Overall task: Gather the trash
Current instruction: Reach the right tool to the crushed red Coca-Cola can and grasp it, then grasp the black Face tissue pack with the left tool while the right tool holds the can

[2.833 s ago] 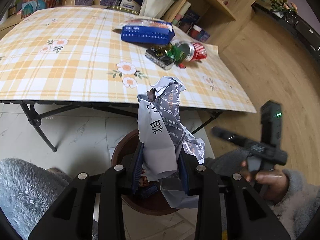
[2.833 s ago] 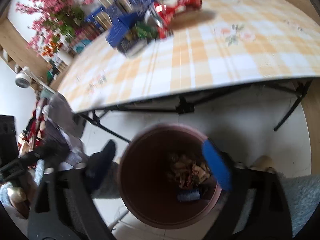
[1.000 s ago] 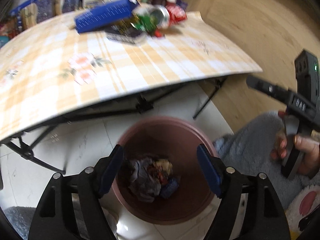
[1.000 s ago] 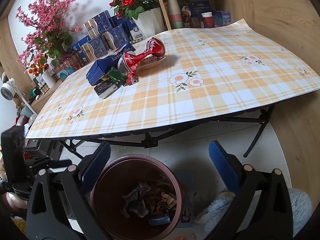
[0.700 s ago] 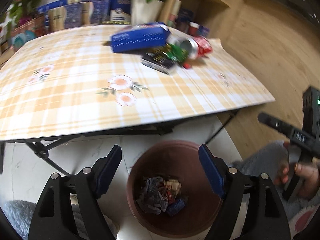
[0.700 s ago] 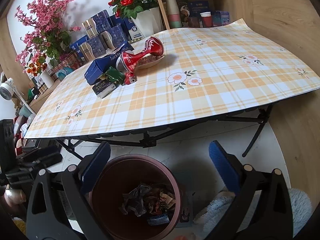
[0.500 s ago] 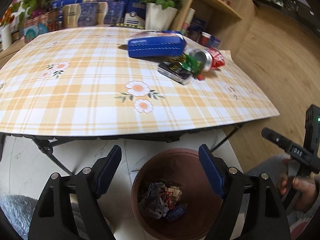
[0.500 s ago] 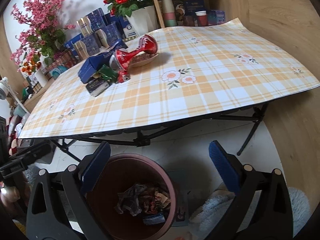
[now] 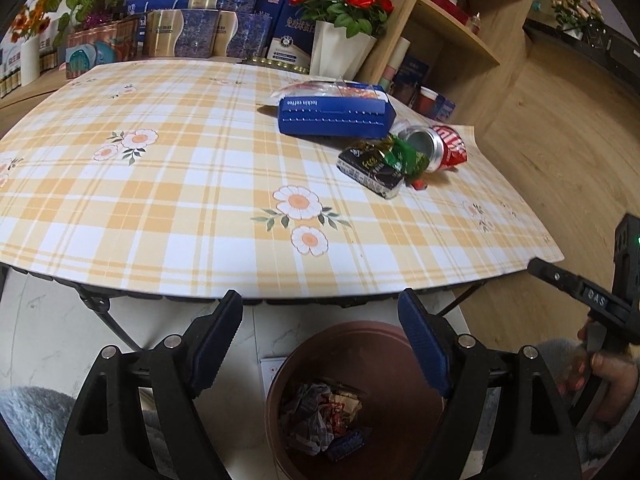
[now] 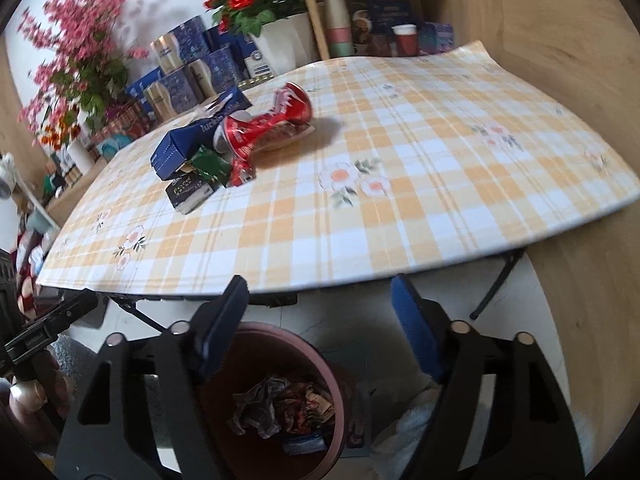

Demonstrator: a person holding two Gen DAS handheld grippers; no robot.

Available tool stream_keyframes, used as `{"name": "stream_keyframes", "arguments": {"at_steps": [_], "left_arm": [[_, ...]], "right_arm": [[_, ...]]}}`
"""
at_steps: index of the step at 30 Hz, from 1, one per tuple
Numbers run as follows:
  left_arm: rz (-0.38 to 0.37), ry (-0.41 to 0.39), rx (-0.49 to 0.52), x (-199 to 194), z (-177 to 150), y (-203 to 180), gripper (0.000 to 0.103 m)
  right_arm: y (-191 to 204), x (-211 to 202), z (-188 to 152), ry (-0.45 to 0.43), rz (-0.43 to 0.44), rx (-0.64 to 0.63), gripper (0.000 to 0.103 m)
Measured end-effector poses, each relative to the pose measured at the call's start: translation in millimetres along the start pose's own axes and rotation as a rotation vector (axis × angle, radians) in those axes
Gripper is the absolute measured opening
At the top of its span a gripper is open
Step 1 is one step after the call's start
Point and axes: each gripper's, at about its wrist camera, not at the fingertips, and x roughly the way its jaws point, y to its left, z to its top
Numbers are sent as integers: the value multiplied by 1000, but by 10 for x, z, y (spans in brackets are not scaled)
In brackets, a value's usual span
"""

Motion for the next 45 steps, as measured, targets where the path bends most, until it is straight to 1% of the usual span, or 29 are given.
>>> {"name": "stream_keyframes", "arguments": {"at_steps": [1, 3, 7, 10, 16, 18, 19, 23, 26, 29, 30, 31, 37, 41, 45], "left_arm": [[-2, -6, -5, 7, 15, 5, 78], [1, -16, -16, 26, 44, 16, 78], [-5, -30, -47, 58, 108, 61, 78], [-9, -37, -68, 79, 140, 88, 78], [-8, -42, -63, 123, 179, 89, 79], [-10, -43, -62, 132, 189, 93, 80], [-12, -44, -61, 140, 194, 93, 80], [-10, -47, -54, 164, 208, 83, 82], [-8, -50, -53, 182, 220, 77, 83], [-6, -53, -57, 192, 227, 77, 83], [-5, -54, -58, 194, 228, 76, 83], [-5, -54, -58, 194, 229, 76, 83], [-13, -54, -66, 193, 237, 85, 83], [-17, -55, -74, 190, 244, 99, 83], [-6, -55, -68, 192, 240, 85, 83]], "right_arm": [[34, 23, 62, -1, -3, -18, 68], [149, 83, 264, -17, -10, -66, 67], [383, 235, 657, -55, 7, -132, 67], [617, 441, 937, -70, 7, -215, 66], [913, 844, 1217, -59, -34, -342, 62], [953, 931, 1253, -56, -38, -361, 61], [970, 979, 1263, -50, -47, -367, 59], [998, 1203, 1266, -7, -98, -399, 54], [1035, 1327, 1251, 14, -146, -438, 44], [1068, 1395, 1228, 29, -171, -474, 35], [1088, 1391, 1220, 24, -178, -492, 28], [1112, 1379, 1209, 19, -190, -511, 27], [1112, 1061, 1200, -71, -140, -524, 25], [995, 809, 1184, -125, -113, -479, 25], [820, 648, 1151, -136, -87, -411, 25]]}}
